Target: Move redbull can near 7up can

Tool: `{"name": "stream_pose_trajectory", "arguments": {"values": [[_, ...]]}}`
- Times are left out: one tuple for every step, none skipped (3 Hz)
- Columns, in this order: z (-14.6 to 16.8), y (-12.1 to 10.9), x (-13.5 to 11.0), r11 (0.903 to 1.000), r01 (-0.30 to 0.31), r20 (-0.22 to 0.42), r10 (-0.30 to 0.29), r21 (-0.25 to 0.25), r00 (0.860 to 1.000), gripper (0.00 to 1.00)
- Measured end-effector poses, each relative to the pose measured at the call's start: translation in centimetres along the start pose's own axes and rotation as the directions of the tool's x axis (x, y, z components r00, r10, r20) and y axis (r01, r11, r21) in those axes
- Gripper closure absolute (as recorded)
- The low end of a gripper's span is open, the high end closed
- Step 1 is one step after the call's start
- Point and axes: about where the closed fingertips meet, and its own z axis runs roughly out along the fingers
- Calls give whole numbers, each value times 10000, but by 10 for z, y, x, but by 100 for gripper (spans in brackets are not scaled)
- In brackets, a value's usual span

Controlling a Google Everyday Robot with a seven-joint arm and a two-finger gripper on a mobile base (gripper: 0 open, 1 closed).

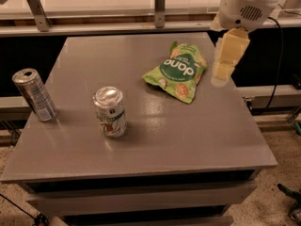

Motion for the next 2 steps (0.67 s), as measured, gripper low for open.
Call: {"name": "stream_pose_trajectory", "arguments": {"values": [[13,-32,-60,9940,1094,376,-1092,-46,9933,0],[20,-42,-114,9808,1949,811,-1944,9,9776,0]]}}
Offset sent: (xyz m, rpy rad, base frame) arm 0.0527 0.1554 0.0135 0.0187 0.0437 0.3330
